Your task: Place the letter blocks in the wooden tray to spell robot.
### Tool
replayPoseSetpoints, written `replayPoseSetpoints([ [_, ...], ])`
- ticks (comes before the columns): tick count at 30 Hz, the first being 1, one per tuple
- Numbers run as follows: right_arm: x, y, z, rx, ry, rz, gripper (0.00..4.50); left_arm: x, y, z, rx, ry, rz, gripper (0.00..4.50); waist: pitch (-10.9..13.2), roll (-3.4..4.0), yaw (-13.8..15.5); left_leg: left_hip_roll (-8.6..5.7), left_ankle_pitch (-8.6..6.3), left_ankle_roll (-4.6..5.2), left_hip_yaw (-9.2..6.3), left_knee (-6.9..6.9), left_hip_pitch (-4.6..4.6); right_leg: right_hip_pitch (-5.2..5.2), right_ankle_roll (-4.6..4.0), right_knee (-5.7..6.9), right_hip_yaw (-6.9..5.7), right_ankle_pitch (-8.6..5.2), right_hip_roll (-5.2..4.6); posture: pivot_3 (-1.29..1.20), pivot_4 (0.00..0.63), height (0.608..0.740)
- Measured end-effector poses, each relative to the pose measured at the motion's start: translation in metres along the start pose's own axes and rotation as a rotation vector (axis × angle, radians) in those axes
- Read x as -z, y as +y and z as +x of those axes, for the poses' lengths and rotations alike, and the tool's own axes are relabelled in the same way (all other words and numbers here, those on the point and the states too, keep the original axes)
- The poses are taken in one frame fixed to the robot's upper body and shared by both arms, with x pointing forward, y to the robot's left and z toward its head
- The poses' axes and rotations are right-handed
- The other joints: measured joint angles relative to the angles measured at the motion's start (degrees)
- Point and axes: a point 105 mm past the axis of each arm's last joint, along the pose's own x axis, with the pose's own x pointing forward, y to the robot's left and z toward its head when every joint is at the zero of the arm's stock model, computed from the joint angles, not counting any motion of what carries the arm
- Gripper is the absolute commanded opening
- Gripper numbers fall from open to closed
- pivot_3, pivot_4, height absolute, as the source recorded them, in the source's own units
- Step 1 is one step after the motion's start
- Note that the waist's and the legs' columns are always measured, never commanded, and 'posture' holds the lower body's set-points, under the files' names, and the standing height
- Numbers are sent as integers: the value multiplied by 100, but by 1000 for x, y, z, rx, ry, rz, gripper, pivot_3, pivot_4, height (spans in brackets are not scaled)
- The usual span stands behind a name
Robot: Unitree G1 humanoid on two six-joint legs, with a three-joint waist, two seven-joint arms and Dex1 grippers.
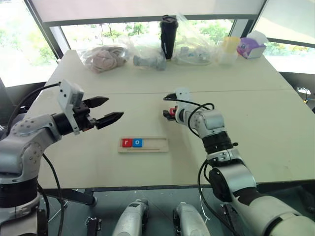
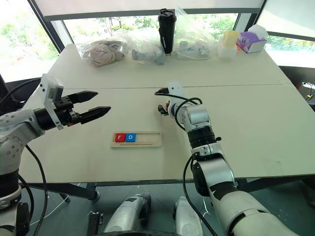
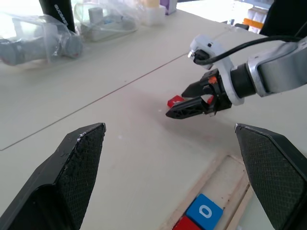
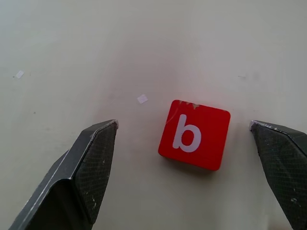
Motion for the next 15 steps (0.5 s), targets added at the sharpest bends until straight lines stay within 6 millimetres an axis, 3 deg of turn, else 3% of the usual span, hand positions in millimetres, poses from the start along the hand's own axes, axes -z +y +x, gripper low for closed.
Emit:
replayPoseSetpoints([
  [1,0,2,1,0,-1,-1,3675,2,1,0,-8,4,-4,4500,0,0,-6,0,0,-1,0,-1,0,0,0,0,0,0,1,0,150,740],
  [6,1,2,3,24,0,-7,1170,1,-1,0,-4,-4,-10,4500,-1,0,-11,1,0,-3,0,-4,1,-1,-1,0,0,0,2,0,150,740],
  [12,0,-2,-1,38,3,-12,1172,4,-8,5,37,26,1,4500,0,1,-3,1,0,-4,0,-10,0,-5,-3,-2,1,-1,2,0,150,740],
  [15,-16,-18,-20,26,-78,-33,1172,10,-18,10,99,81,32,4500,5,10,69,-4,0,-4,0,-15,-12,-14,-2,-8,1,-1,-5,0,150,740],
])
